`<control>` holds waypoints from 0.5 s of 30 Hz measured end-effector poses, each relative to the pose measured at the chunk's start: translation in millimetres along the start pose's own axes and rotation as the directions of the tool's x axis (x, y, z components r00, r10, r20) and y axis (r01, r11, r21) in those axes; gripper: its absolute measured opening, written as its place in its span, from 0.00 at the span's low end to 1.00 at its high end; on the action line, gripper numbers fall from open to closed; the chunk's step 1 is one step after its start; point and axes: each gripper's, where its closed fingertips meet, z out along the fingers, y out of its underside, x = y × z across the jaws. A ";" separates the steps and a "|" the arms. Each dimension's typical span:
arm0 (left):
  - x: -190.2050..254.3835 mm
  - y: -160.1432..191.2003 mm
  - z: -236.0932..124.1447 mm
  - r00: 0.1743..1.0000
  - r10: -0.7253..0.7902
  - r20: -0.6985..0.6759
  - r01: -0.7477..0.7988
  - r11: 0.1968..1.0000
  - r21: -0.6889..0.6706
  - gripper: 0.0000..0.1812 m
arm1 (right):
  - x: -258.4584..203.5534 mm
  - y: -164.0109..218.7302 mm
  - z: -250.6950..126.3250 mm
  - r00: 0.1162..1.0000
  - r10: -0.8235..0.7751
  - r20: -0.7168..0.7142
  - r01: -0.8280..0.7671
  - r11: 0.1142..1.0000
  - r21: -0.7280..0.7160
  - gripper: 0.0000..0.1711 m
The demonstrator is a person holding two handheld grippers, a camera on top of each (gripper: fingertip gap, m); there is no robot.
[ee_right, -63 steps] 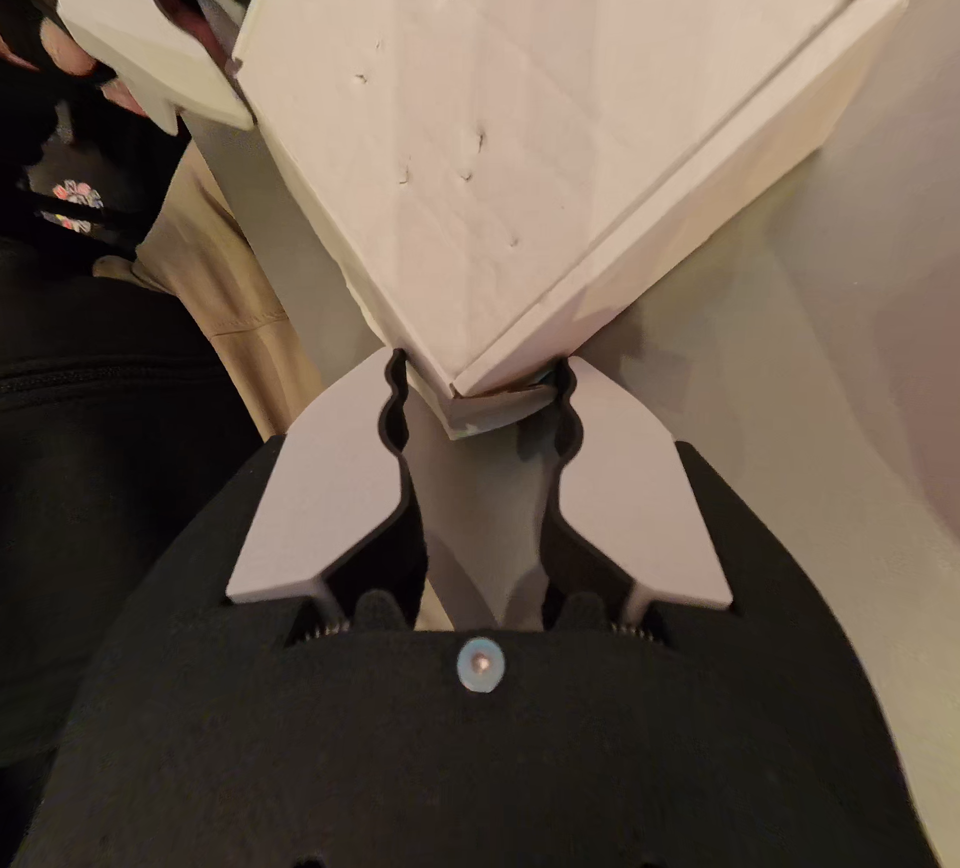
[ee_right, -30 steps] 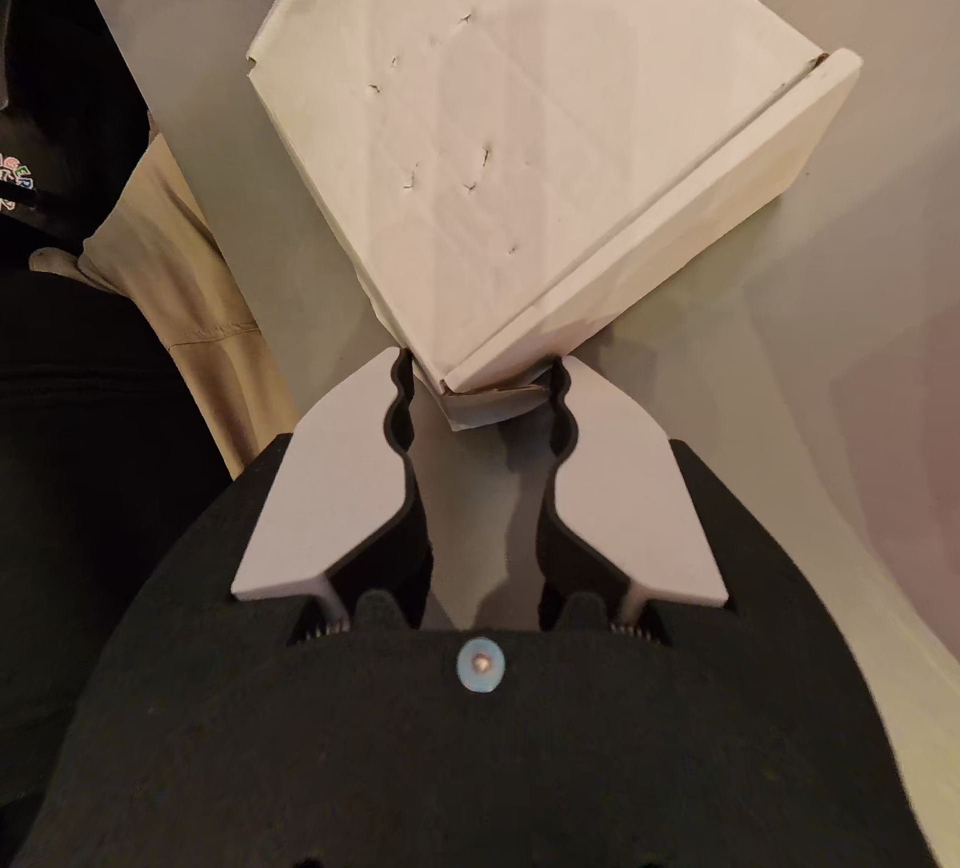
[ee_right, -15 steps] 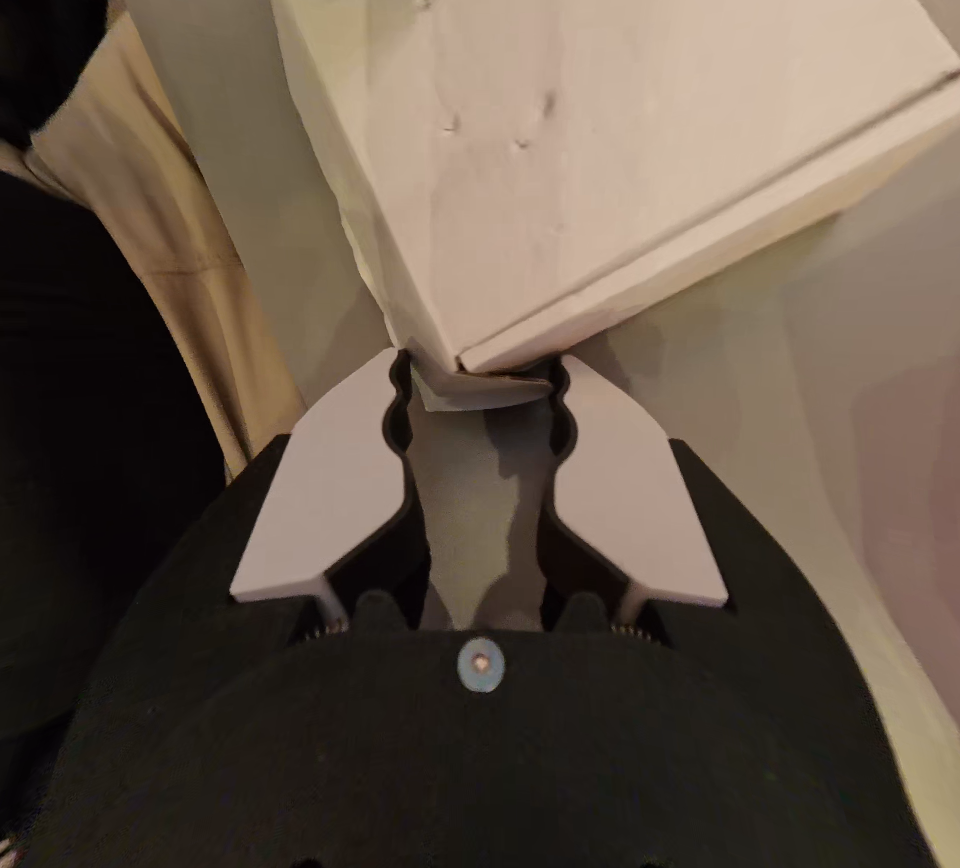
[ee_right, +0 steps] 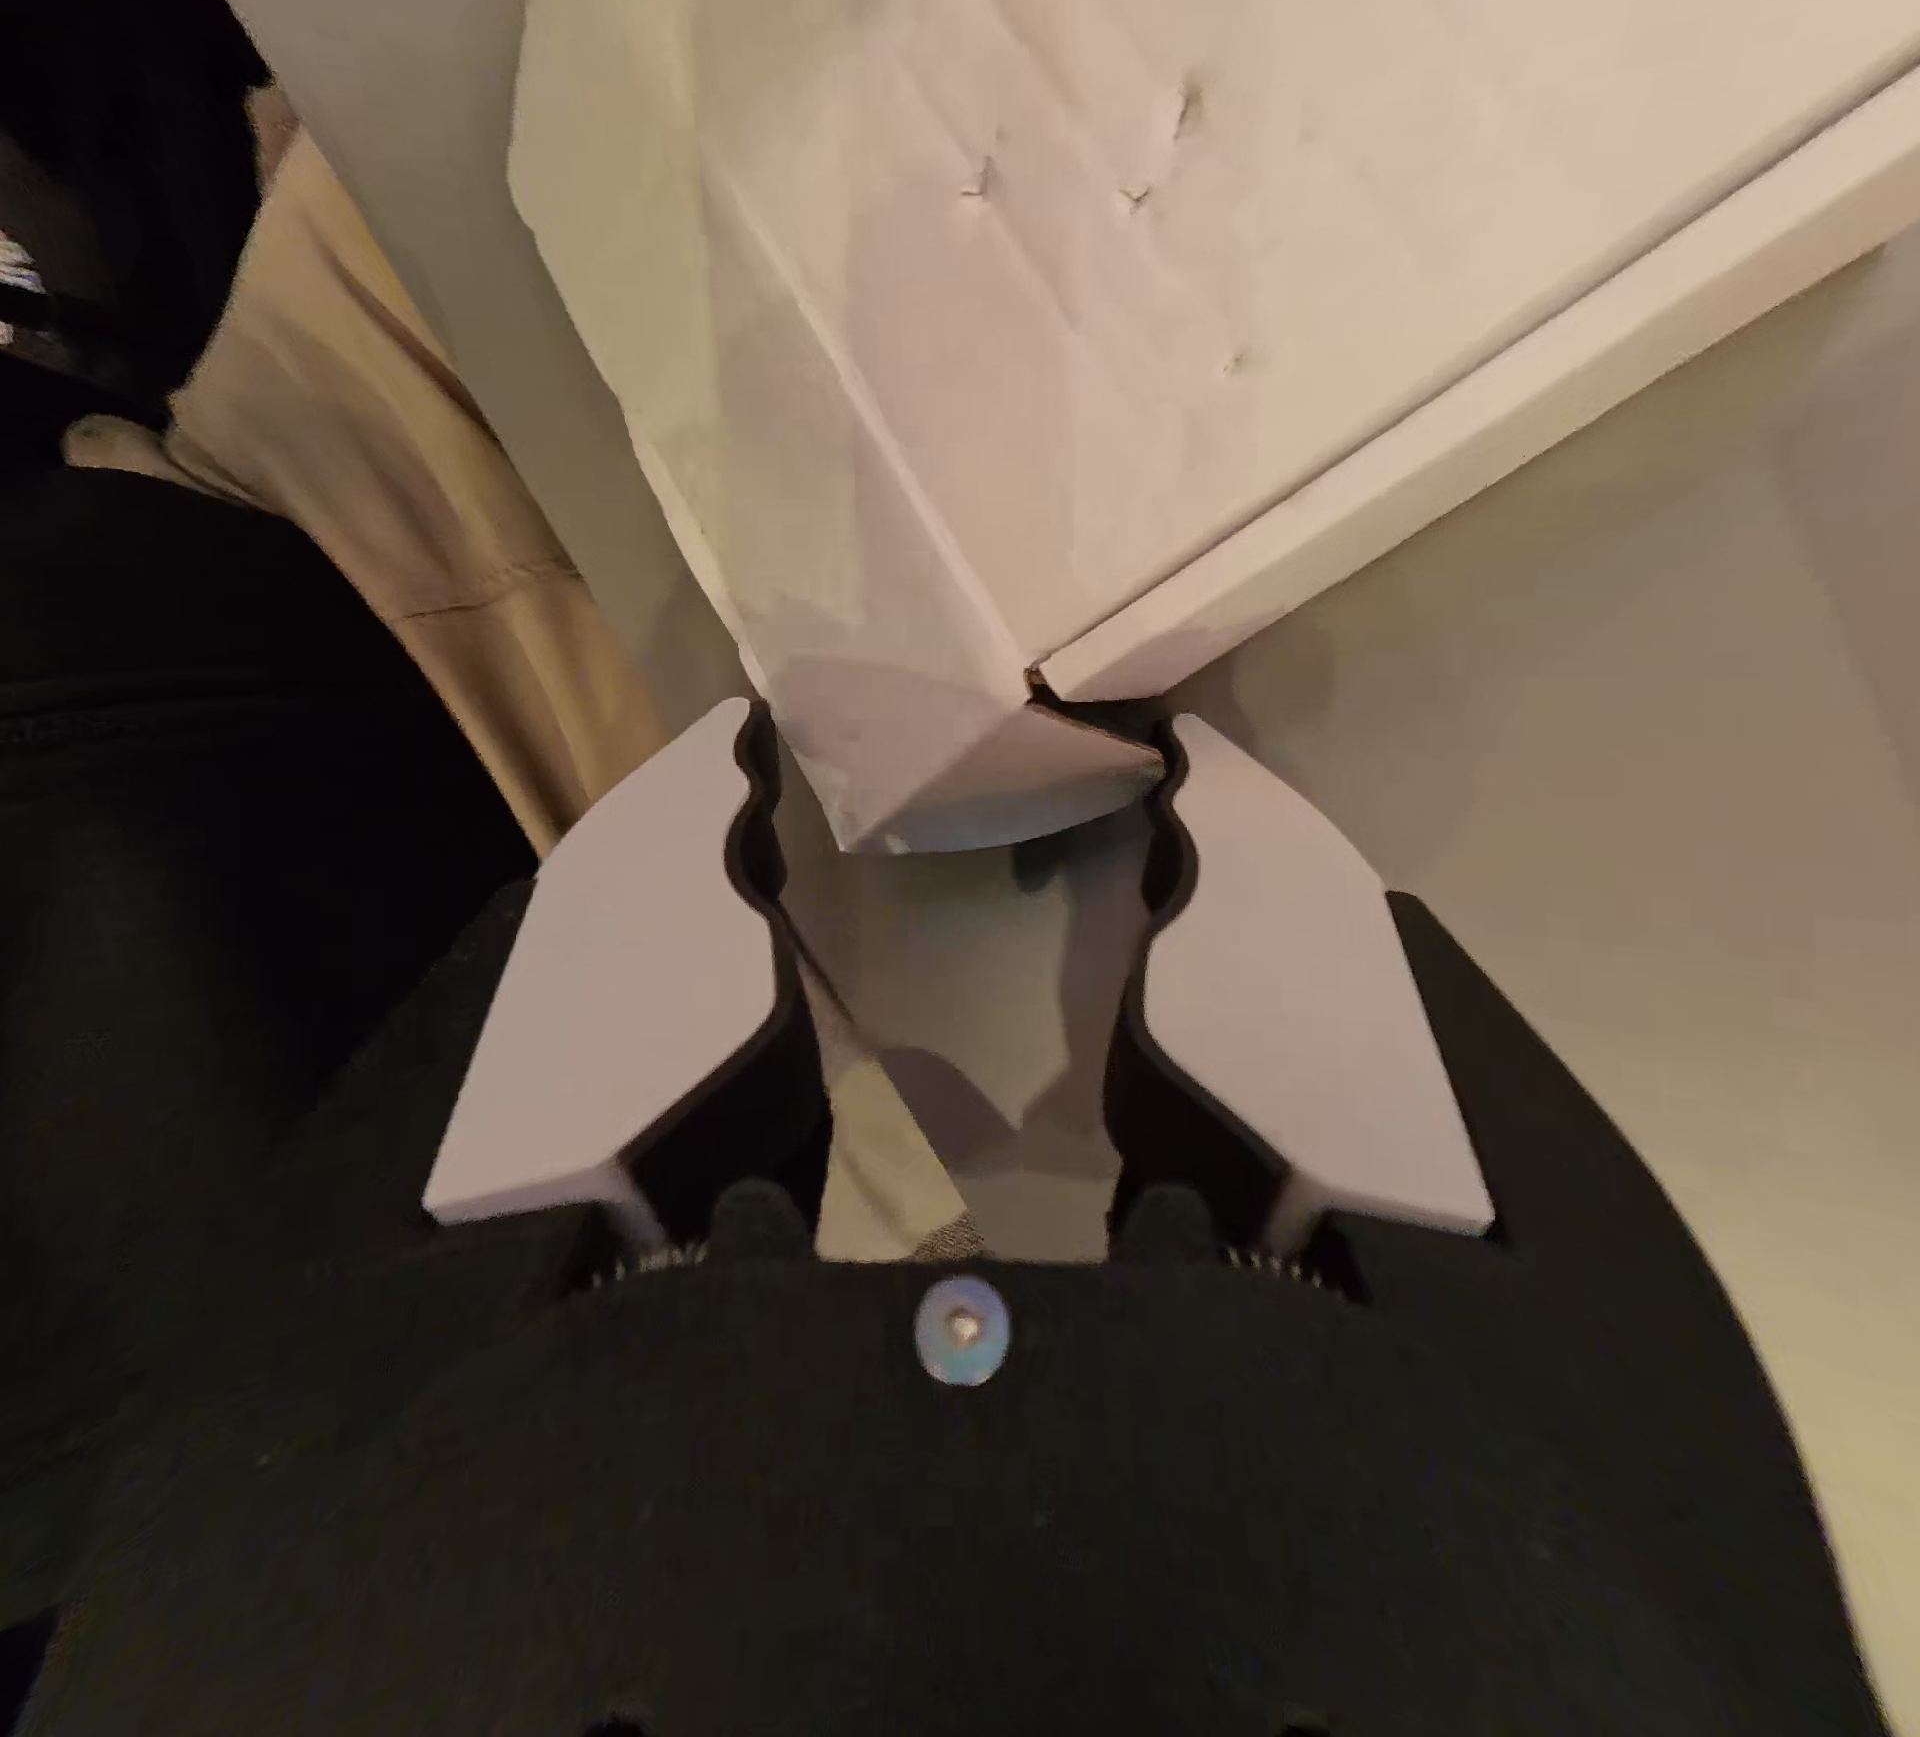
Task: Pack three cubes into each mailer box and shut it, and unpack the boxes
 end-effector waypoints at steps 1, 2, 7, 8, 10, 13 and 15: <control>0.0 0.1 -0.1 1.000 -0.001 0.000 0.001 1.000 0.002 0.25 | -2.0 -0.3 0.4 1.000 0.007 0.020 -0.007 1.000 0.005 0.39; 0.1 0.1 -0.1 1.000 -0.001 0.001 0.001 1.000 0.001 0.25 | -3.5 0.2 0.6 1.000 0.007 0.031 -0.008 1.000 0.002 0.39; 0.1 0.2 -0.1 1.000 -0.001 0.006 0.001 1.000 -0.018 0.25 | -19.9 0.8 3.7 0.988 0.039 0.150 -0.041 0.999 0.013 0.40; 0.0 0.2 0.0 1.000 -0.001 0.006 0.002 1.000 -0.021 0.25 | -20.4 0.8 3.7 0.988 0.034 0.150 -0.037 0.999 0.013 0.40; 0.0 0.1 -0.1 1.000 -0.003 0.004 0.003 1.000 -0.020 0.25 | -19.6 1.3 4.3 0.992 0.017 0.124 -0.018 1.000 0.008 0.41; -0.1 0.1 0.0 1.000 -0.007 0.005 0.007 1.000 -0.014 0.25 | -19.4 1.3 4.3 0.993 0.015 0.117 -0.016 1.000 0.007 0.42; -0.2 0.1 -0.1 1.000 -0.009 0.005 0.009 1.000 -0.014 0.25 | -17.3 1.2 6.8 0.997 -0.025 0.070 0.025 1.000 -0.007 0.40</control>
